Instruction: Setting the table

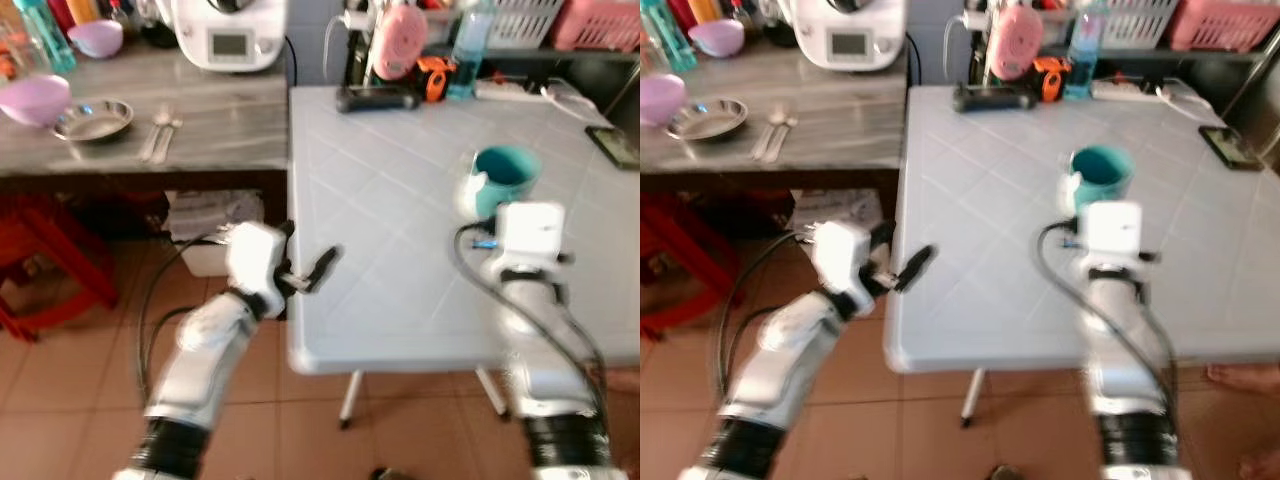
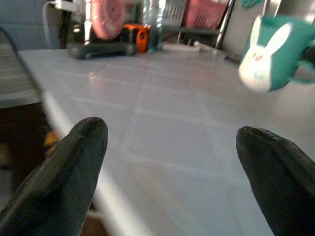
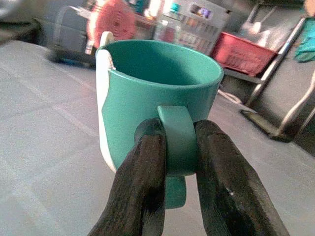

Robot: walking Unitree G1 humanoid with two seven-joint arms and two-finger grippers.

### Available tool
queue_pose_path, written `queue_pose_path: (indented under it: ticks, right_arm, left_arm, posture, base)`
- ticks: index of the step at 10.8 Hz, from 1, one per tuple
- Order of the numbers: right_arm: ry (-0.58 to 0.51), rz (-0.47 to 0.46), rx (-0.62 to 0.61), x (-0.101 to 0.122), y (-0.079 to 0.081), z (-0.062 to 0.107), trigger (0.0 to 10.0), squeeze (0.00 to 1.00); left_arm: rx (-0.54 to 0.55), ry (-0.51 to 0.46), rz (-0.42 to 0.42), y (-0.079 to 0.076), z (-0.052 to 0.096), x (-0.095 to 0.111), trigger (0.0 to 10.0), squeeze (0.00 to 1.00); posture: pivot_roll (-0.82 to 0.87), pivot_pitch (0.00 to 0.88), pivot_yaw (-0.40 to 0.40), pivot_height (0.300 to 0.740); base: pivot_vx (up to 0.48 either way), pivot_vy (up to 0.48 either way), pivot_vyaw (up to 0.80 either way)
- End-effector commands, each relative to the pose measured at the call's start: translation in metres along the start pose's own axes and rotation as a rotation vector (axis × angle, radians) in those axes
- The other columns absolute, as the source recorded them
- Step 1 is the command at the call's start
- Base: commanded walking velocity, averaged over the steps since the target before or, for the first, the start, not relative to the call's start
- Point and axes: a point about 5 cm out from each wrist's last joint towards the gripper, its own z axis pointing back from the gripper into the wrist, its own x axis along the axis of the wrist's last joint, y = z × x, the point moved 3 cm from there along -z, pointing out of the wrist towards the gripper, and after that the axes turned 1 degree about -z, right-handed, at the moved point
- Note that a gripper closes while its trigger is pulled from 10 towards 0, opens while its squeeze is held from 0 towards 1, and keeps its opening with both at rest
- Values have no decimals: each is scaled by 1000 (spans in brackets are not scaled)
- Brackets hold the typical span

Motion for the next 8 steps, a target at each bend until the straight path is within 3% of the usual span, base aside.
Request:
queue_pose_path:
  ticks: [1,4,6,8]
  right_arm:
    - [-29,13,-42,7,-13,-2,10000,0]
    - [-29,6,-56,7,-18,1,10000,0]
    - [-23,-13,-32,6,-8,10,10000,0]
    - [-25,-6,-15,6,-1,15,10000,0]
  left_arm:
    - [-32,-5,-9,-8,-5,1,10000,0]
    - [39,-38,-16,0,-7,7,10000,0]
    - [113,-50,-11,14,-9,10,10000,0]
    - [128,-53,-17,15,-12,12,10000,0]
  posture:
    - [-35,105,17,740]
    - [-30,104,15,740]
    - [-32,110,17,740]
    - [-33,115,22,740]
  base:
    - [0,431,-413]
    - [0,433,0]
    - [0,435,0]
    - [0,433,0]
